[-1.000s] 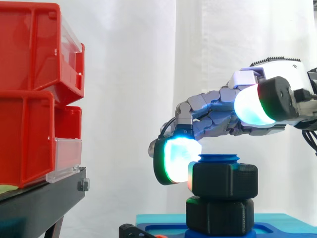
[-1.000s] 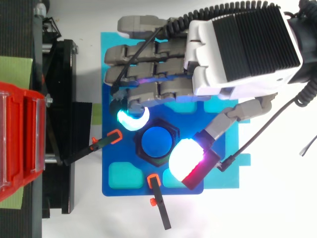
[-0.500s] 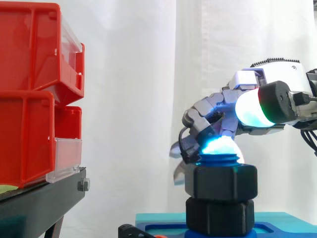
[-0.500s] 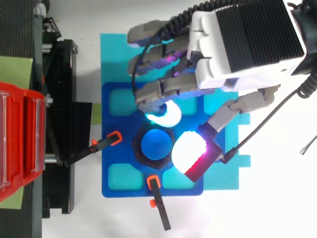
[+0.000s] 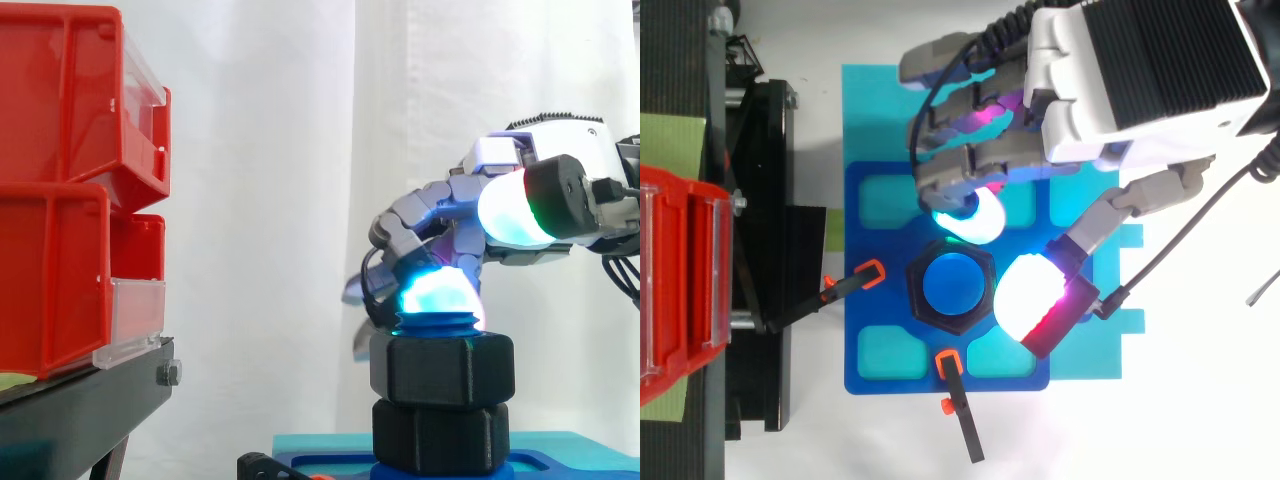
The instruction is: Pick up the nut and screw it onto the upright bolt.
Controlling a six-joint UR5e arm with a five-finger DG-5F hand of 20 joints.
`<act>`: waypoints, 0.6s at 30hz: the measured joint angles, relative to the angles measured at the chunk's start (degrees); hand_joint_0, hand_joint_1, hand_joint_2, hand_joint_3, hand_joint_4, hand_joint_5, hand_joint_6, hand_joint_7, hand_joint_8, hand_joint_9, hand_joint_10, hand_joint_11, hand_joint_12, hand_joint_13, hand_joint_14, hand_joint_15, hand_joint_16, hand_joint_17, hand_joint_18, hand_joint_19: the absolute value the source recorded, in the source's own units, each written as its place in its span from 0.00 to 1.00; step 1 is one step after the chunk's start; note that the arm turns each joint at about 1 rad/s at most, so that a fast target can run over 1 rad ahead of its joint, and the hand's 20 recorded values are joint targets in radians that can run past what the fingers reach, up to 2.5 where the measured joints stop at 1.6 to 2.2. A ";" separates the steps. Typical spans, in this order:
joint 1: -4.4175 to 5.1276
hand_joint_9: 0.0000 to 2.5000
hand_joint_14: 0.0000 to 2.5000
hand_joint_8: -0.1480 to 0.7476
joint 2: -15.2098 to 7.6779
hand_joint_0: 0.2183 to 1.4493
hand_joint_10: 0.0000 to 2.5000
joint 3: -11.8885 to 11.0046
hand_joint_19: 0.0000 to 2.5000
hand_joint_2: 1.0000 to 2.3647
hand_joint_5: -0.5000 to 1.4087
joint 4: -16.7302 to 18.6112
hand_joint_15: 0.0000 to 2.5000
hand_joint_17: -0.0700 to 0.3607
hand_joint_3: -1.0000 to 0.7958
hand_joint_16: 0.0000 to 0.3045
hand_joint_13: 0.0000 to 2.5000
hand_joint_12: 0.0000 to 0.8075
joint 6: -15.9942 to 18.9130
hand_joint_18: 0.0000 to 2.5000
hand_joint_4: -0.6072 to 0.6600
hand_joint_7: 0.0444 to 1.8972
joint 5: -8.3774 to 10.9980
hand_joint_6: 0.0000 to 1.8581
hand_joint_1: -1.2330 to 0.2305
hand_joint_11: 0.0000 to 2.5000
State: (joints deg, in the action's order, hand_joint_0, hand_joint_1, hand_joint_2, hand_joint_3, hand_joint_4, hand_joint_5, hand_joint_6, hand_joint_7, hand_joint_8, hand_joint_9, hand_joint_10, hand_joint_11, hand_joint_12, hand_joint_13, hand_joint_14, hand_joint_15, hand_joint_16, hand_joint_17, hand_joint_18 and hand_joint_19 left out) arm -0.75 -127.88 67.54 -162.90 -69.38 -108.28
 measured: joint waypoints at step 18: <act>0.17 0.23 0.00 0.42 0.00 0.19 0.00 -2.31 0.00 0.00 0.18 -0.51 0.00 0.37 0.28 0.13 0.09 0.39 -0.69 0.00 0.62 0.32 -0.72 0.27 0.76 0.00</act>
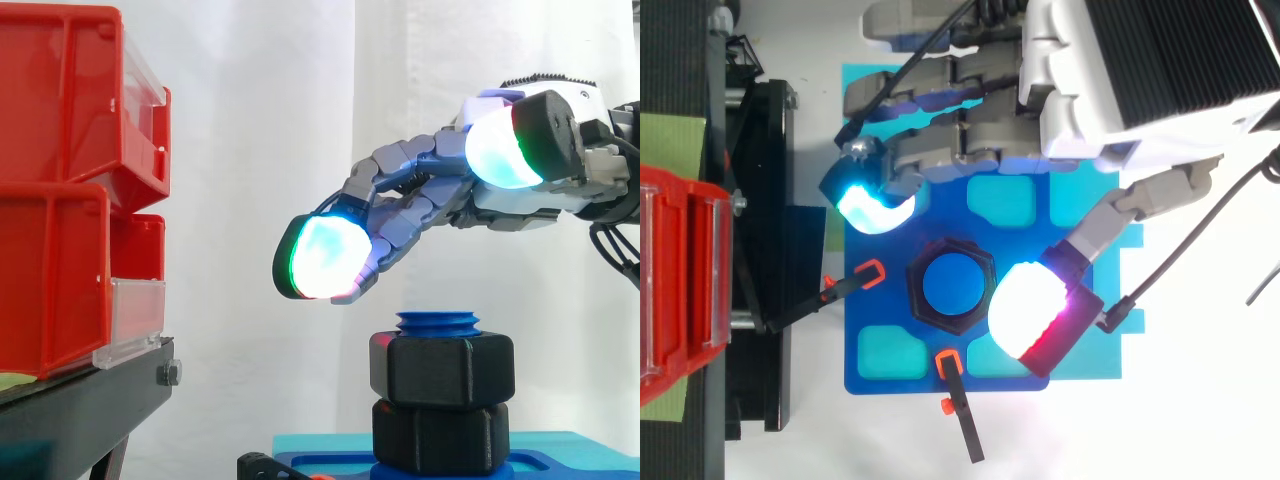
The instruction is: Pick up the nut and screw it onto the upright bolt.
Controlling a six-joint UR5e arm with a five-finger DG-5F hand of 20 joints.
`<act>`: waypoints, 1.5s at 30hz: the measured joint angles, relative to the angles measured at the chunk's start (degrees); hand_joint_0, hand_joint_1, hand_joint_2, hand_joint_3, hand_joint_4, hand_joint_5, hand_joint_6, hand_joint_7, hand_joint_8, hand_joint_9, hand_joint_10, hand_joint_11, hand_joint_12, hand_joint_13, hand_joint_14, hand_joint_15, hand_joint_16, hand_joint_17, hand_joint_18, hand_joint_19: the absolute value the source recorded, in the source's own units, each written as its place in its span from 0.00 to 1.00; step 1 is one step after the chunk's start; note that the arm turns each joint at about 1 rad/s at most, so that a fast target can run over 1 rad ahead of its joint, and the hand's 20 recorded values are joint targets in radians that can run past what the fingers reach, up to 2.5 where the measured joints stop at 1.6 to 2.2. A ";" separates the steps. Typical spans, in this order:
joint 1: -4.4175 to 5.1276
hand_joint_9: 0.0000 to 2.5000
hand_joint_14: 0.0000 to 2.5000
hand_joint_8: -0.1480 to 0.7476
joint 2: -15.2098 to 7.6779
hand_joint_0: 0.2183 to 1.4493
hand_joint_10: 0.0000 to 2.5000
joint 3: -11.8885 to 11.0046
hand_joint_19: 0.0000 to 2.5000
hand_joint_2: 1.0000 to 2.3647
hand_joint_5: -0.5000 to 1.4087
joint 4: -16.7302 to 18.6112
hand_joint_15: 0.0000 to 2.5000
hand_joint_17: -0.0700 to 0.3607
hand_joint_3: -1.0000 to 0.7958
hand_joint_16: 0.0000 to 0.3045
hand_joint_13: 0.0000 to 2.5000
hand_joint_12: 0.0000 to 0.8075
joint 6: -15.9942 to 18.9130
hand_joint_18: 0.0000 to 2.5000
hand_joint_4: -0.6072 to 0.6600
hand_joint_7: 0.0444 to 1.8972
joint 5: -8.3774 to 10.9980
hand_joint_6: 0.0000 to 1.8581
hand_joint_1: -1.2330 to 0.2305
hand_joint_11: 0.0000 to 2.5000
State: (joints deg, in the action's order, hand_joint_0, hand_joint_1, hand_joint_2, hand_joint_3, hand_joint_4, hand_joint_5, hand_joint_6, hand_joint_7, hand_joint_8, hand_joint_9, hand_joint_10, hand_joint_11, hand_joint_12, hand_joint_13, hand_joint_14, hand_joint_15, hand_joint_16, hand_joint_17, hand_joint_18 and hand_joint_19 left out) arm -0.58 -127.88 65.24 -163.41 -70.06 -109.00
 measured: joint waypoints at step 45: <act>5.05 0.21 0.00 0.44 -0.08 0.20 0.00 5.33 0.00 0.00 0.18 9.11 0.00 0.38 0.28 0.14 0.08 0.40 0.99 0.00 0.63 0.35 6.22 0.27 0.74 0.00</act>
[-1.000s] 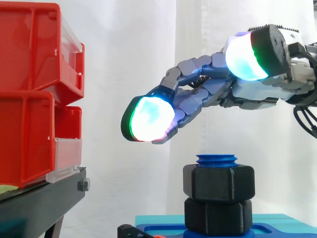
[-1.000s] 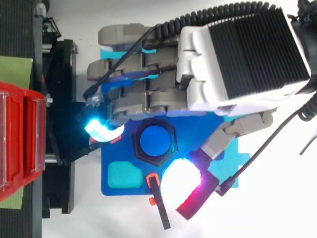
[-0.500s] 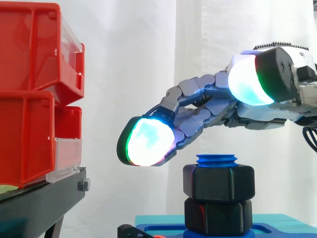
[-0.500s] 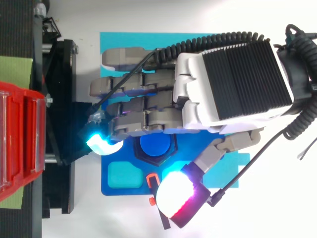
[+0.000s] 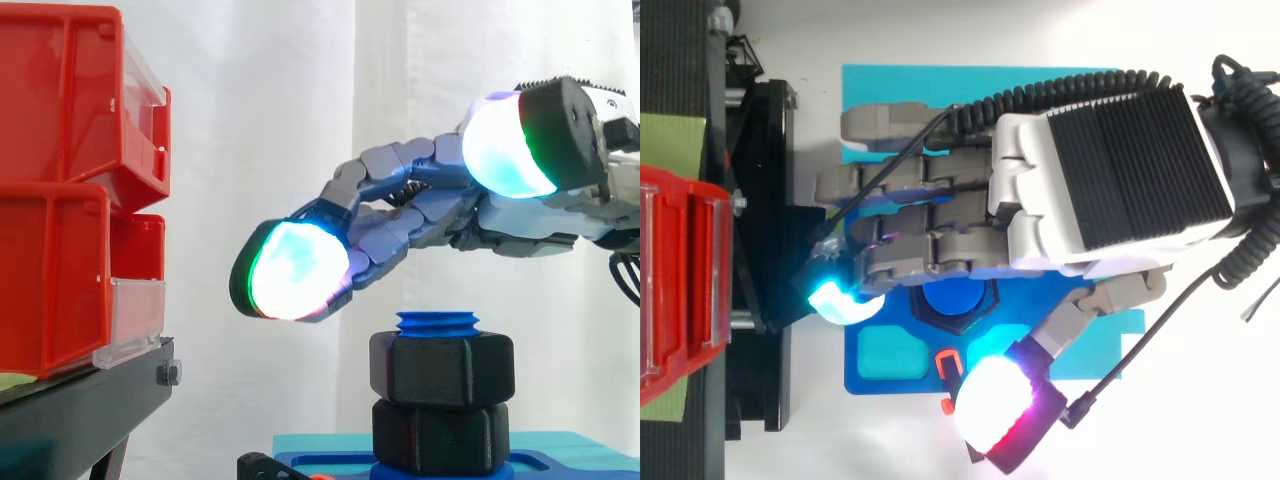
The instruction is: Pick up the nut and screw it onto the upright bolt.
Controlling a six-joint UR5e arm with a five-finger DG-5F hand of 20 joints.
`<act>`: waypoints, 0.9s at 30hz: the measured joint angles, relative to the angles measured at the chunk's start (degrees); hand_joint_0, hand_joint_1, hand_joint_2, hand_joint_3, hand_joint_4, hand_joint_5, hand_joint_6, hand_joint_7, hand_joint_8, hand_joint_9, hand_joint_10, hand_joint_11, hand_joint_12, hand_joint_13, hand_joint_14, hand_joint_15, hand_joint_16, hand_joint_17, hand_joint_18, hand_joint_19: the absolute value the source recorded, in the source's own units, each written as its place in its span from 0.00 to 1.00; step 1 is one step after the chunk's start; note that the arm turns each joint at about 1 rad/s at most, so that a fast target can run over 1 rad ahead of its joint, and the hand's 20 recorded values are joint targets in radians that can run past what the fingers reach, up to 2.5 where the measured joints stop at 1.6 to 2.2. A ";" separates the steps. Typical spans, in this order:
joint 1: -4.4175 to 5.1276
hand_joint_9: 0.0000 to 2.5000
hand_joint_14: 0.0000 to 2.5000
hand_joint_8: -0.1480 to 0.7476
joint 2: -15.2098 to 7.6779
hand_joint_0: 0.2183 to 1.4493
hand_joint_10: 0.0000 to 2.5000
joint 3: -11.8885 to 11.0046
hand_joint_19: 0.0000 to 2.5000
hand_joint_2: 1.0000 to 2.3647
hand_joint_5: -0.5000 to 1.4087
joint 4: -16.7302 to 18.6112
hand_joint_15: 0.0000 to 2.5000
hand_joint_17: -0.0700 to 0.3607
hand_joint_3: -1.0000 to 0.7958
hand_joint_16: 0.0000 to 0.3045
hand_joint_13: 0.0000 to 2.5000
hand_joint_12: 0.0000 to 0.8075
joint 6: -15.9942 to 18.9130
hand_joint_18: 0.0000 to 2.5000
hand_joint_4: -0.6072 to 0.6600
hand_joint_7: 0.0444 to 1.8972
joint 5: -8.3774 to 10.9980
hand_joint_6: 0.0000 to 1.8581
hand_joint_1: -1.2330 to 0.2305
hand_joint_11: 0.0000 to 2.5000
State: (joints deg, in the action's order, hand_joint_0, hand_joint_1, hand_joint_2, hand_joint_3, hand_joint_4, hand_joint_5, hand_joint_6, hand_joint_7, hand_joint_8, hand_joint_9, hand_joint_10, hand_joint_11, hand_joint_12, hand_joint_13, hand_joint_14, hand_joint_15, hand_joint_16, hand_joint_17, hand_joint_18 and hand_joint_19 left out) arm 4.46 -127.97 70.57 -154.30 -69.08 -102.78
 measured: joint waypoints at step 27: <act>0.06 0.24 0.00 0.46 0.00 0.22 0.00 0.01 0.00 0.00 0.19 -2.40 0.00 0.36 0.28 0.12 0.14 0.40 -0.36 0.00 0.65 0.40 0.19 0.27 0.71 0.00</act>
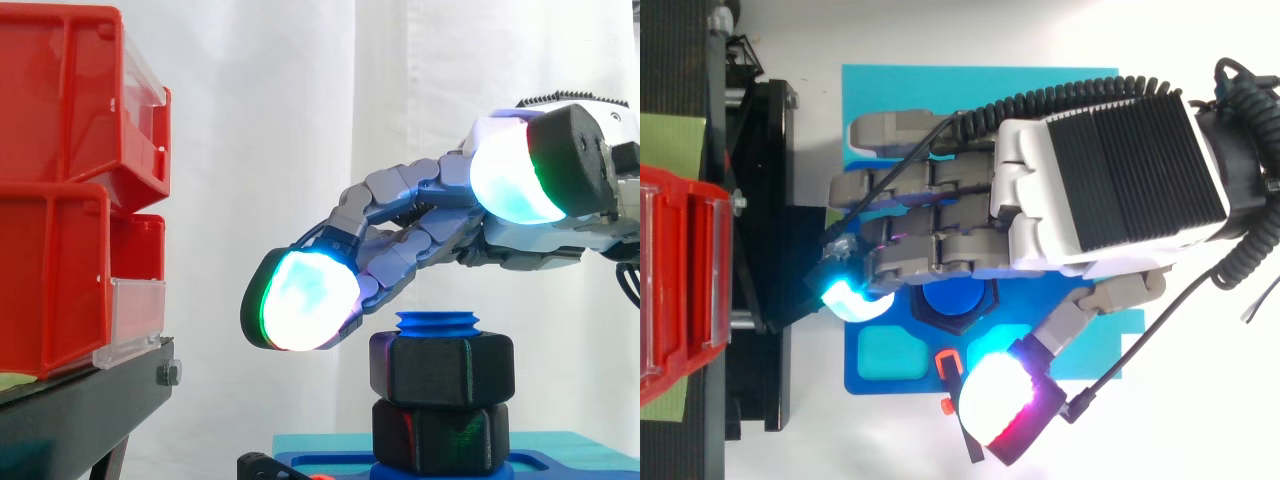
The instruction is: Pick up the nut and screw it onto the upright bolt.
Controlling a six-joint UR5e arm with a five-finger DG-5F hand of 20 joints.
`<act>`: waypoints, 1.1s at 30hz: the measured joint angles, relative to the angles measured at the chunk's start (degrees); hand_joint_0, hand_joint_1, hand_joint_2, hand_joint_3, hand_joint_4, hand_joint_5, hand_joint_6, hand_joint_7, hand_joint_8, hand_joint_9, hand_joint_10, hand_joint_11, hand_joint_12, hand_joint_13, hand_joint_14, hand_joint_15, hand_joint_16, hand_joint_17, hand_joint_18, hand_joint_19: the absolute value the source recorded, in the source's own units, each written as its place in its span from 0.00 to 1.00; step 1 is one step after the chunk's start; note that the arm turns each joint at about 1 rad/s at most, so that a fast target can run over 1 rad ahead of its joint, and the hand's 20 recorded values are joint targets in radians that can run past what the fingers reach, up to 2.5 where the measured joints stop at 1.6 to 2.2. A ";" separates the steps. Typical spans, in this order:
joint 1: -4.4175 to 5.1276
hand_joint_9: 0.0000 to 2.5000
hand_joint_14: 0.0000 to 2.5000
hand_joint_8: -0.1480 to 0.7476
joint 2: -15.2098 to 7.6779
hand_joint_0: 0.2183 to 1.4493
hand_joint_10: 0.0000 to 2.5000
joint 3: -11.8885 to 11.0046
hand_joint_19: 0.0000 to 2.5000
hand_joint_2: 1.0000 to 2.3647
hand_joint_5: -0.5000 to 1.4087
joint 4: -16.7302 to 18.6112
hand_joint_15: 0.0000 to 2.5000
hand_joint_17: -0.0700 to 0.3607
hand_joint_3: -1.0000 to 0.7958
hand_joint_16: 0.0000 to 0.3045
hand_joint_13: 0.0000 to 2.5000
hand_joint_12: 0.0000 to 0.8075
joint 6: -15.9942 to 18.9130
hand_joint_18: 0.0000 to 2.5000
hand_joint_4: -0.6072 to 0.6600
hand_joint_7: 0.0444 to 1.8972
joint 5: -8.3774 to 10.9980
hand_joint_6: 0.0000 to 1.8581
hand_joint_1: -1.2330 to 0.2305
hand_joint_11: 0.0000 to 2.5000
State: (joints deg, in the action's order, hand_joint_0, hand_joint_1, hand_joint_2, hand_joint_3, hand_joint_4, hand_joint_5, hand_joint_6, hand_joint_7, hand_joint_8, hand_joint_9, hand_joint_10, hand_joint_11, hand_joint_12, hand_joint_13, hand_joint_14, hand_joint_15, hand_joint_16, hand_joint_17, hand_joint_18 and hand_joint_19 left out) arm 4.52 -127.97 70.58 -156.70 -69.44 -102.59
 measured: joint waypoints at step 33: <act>-1.39 0.27 0.00 0.48 0.00 0.23 0.00 0.09 0.00 0.00 0.22 -2.91 0.00 0.33 0.28 0.10 0.17 0.38 -4.00 0.02 0.65 0.63 -0.34 0.27 0.68 0.00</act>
State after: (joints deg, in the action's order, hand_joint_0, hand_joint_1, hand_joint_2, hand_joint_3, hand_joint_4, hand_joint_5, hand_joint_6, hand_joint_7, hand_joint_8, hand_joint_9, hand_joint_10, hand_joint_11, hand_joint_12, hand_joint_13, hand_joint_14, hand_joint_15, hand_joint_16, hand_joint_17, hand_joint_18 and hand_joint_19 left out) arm 3.12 -127.97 70.67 -159.61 -73.44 -102.93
